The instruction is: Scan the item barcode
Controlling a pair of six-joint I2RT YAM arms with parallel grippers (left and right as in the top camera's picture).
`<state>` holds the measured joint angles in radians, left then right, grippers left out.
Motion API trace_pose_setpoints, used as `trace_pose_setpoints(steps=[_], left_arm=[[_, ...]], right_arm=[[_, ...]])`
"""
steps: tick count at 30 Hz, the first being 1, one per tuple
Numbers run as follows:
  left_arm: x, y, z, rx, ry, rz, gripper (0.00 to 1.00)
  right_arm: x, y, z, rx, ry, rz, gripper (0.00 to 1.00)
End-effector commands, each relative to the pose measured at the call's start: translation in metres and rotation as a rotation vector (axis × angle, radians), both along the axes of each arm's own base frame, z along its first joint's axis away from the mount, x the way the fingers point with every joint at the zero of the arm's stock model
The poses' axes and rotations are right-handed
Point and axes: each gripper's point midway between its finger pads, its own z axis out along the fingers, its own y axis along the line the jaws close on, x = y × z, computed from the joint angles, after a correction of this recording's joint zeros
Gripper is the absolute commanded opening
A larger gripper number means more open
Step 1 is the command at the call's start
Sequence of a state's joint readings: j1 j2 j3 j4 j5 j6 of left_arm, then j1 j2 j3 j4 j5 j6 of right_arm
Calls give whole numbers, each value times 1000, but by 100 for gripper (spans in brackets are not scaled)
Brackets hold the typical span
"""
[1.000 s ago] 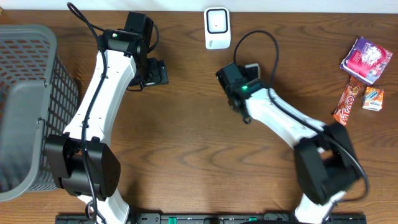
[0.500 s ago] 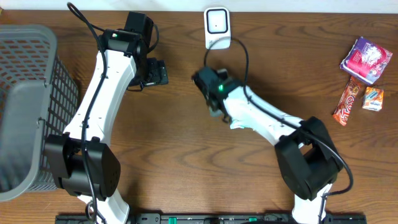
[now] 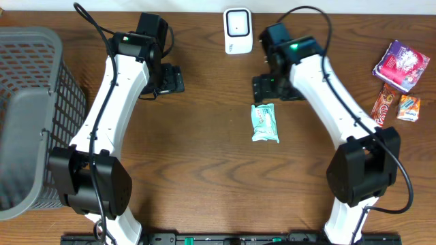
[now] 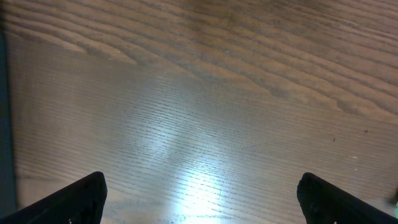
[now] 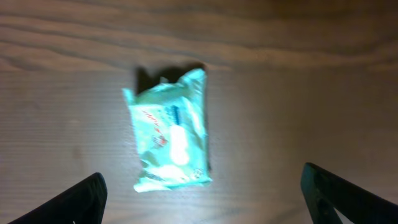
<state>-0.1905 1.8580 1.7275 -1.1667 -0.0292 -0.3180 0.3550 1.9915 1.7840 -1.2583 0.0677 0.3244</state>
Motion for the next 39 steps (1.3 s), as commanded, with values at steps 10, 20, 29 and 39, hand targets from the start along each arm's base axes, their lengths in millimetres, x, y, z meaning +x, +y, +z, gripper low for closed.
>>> trace_pose_setpoints(steps=[10, 20, 29, 39], left_arm=[[-1, 4, -4, 11, 11, 8, 98], [-1, 4, -4, 11, 11, 8, 98], [-1, 4, -4, 11, 11, 8, 98], [-1, 4, -4, 11, 11, 8, 98]], right_arm=[[-28, 6, -17, 59, 118, 65, 99], [-42, 28, -68, 206, 158, 75, 97], [-44, 33, -81, 246, 153, 87, 70], [-52, 17, -115, 111, 114, 28, 65]])
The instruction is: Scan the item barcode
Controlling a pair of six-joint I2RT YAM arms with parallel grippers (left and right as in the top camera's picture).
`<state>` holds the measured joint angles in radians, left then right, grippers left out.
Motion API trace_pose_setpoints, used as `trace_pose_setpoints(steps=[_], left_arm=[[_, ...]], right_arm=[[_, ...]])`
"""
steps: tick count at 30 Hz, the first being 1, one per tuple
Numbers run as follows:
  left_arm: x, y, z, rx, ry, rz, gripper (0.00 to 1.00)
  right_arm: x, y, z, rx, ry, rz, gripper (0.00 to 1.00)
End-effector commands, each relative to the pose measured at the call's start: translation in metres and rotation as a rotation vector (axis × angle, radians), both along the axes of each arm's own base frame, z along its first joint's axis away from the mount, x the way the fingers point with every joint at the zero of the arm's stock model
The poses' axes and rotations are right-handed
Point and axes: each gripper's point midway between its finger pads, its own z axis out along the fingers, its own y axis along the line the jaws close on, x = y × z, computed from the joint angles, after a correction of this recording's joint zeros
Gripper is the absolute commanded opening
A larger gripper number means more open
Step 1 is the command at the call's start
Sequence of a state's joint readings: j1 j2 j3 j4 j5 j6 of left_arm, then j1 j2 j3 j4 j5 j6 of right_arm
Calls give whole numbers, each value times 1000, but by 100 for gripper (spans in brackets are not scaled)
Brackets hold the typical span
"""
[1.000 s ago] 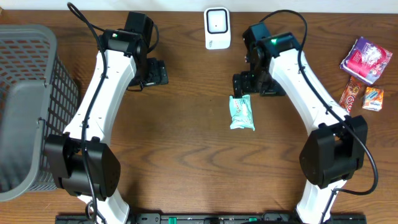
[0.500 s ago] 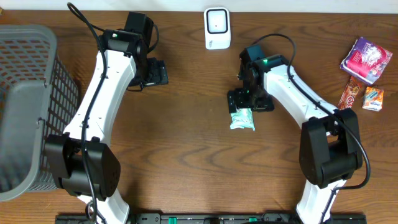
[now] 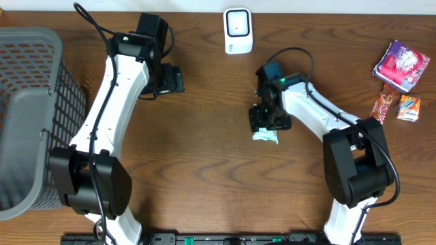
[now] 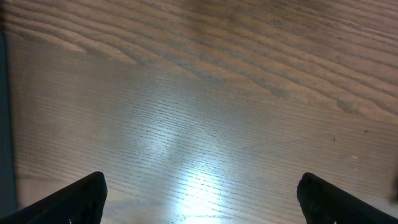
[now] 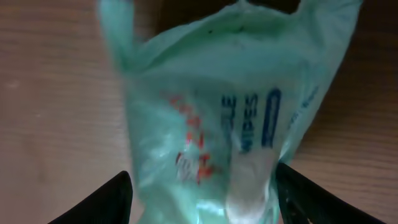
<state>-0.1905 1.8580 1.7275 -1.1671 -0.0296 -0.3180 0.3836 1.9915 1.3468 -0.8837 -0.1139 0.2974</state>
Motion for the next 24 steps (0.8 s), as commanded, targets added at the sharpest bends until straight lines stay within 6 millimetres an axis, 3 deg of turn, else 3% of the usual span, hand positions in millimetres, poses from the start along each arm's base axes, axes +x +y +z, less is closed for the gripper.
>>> trace_pose_setpoints(steps=[1, 3, 9, 13, 19, 24], left_arm=[[-1, 4, -4, 10, 11, 8, 98], [0, 4, -4, 10, 11, 8, 98], [-1, 4, -4, 11, 11, 8, 98], [-1, 4, -4, 11, 11, 8, 98], [-1, 4, -4, 11, 11, 8, 98], [-1, 4, -4, 10, 11, 8, 98]], right_arm=[[-4, -10, -10, -35, -8, -40, 61], [-5, -11, -15, -33, -12, -40, 40], [4, -4, -6, -11, -36, -39, 2], [28, 6, 24, 12, -92, -38, 1], [88, 25, 82, 56, -313, -35, 1], [130, 16, 106, -89, -544, -75, 1]])
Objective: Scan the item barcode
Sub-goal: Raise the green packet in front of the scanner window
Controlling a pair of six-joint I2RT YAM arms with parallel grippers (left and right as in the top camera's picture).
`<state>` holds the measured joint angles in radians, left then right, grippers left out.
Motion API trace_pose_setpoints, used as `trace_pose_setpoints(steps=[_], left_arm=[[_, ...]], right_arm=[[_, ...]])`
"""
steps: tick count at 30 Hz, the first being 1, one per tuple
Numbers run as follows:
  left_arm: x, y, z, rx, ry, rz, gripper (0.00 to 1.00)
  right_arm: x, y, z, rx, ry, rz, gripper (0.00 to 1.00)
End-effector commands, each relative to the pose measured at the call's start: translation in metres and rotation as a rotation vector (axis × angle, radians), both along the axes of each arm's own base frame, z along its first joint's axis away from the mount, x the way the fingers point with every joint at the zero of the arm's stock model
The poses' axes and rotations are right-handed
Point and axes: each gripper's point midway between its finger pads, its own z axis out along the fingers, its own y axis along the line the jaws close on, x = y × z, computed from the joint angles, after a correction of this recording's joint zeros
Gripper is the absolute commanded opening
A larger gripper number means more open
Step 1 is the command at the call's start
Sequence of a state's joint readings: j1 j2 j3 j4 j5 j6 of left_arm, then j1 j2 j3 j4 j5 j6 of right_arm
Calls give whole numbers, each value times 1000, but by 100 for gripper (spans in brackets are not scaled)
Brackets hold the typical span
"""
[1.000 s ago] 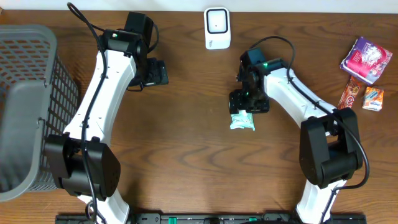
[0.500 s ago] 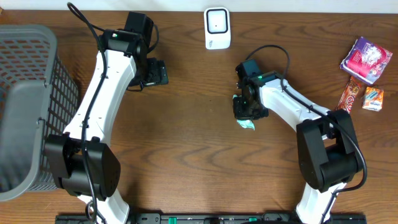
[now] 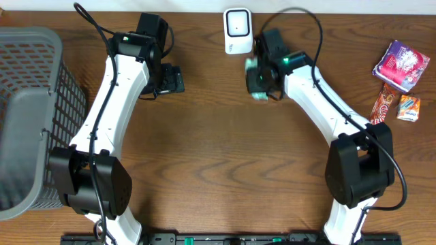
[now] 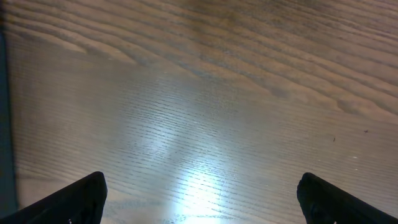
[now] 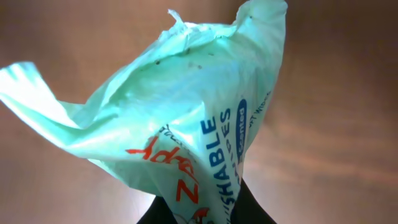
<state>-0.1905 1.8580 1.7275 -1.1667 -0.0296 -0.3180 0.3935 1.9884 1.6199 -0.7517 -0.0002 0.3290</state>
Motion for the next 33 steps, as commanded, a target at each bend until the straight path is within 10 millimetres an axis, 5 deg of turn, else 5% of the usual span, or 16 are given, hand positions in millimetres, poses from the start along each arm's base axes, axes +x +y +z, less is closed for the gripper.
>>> trace_pose_setpoints(steps=[1, 6, 16, 19, 23, 27, 33], left_arm=[[-1, 4, -4, 11, 11, 8, 98], [-1, 4, -4, 10, 11, 8, 98], [-1, 4, -4, 11, 11, 8, 98], [-1, 4, -4, 10, 11, 8, 98], [-1, 4, -4, 10, 11, 8, 98], [-1, 4, -4, 10, 11, 8, 98], [-1, 4, -4, 10, 11, 8, 98]], right_arm=[[23, -16, 15, -169, -152, -76, 1], [46, -22, 19, -247, -259, -129, 1], [117, 39, 79, 25, -452, -108, 1], [146, 58, 74, 49, -459, -93, 1], [170, 60, 55, -12, -454, -104, 1], [176, 45, 34, -164, -447, -79, 1], [176, 30, 39, -358, -488, -51, 1]])
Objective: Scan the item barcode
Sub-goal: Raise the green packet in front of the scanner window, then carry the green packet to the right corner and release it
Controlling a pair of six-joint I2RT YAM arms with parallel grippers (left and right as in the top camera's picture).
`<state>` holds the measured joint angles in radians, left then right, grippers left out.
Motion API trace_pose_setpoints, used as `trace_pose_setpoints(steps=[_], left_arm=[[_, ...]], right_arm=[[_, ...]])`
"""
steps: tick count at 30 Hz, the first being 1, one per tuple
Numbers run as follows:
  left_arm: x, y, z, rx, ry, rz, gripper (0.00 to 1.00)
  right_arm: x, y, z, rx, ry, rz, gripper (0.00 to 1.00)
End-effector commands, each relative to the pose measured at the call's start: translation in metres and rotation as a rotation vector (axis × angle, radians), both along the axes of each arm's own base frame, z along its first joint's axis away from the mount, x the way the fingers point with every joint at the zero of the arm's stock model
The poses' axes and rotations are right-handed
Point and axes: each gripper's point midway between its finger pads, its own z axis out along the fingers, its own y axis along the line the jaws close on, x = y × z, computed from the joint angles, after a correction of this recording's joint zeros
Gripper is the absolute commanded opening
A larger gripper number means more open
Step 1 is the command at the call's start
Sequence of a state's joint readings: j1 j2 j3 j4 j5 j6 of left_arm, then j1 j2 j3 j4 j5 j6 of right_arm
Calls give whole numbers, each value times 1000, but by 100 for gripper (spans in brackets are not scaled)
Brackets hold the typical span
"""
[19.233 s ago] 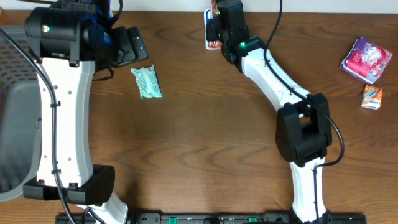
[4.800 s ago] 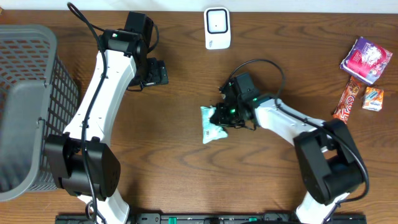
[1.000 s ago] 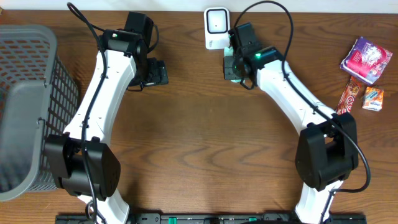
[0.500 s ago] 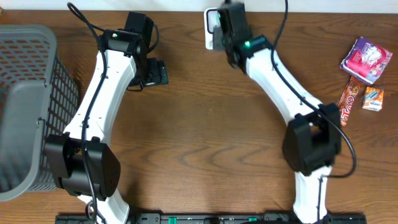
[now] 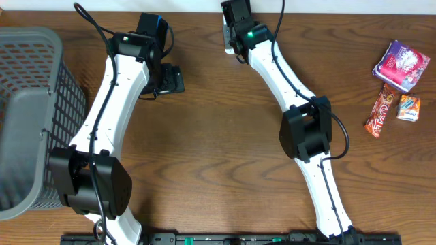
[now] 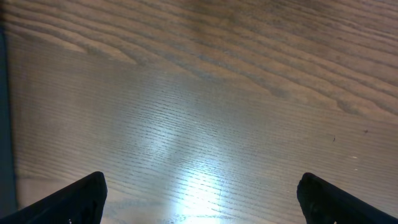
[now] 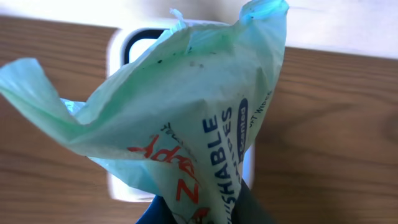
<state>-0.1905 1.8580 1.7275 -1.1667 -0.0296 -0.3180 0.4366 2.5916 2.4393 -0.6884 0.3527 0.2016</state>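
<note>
A mint-green wipes pack (image 7: 186, 112) with red and blue print fills the right wrist view, crumpled and hanging from my right gripper (image 7: 199, 211), which is shut on its lower end. Right behind the pack stands the white barcode scanner (image 7: 127, 56) with its dark window. From overhead my right gripper (image 5: 237, 30) sits over the scanner (image 5: 228, 42) at the table's back edge, and the pack is hidden under the wrist. My left gripper (image 6: 199, 205) hangs open over bare wood, nothing between its fingers (image 6: 81, 199); overhead it is at the back left (image 5: 170, 78).
A grey mesh basket (image 5: 27, 102) stands at the left edge. At the far right lie a purple pack (image 5: 402, 64), a red bar (image 5: 377, 112) and a small orange pack (image 5: 409, 107). The table (image 5: 218, 170) is brown wood.
My right gripper, still shut on the wipes pack, has moved from just right of and below the scanner to directly over it. The left arm has not moved.
The wipes pack lay flat mid-table with my right gripper open above it. Then the gripper was down on the pack, jaws on either side. Then it held the pack up near the scanner, and now holds it in front of the scanner. The left arm stayed still.
</note>
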Motion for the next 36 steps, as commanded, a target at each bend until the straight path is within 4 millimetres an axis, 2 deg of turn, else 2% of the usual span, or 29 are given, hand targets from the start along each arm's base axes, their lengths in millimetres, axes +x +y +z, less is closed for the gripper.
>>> trace_pose_setpoints(steps=[1, 6, 11, 15, 22, 26, 29, 32, 36], left_arm=[[-1, 4, -4, 11, 11, 8, 98], [-1, 4, -4, 11, 11, 8, 98], [-1, 4, -4, 11, 11, 8, 98], [-1, 4, -4, 10, 11, 8, 98], [-1, 4, -4, 10, 11, 8, 98], [-1, 4, -4, 11, 11, 8, 98], [-1, 4, -4, 10, 11, 8, 98], [-1, 4, -4, 10, 11, 8, 98], [-1, 4, -4, 11, 11, 8, 98]], right_arm=[[6, -6, 43, -151, -112, -8, 1], [5, -8, 46, -181, -121, -22, 1], [6, -12, 63, -96, -150, -87, 1], [8, -5, 73, 34, -118, 1, 1], [3, -8, 54, 54, -41, 31, 1], [6, -12, 60, 98, -59, -14, 1], [10, -36, 81, 135, -93, -97, 1], [8, -77, 106, 114, -115, -182, 1], [-7, -172, 133, 5, -109, -375, 1]])
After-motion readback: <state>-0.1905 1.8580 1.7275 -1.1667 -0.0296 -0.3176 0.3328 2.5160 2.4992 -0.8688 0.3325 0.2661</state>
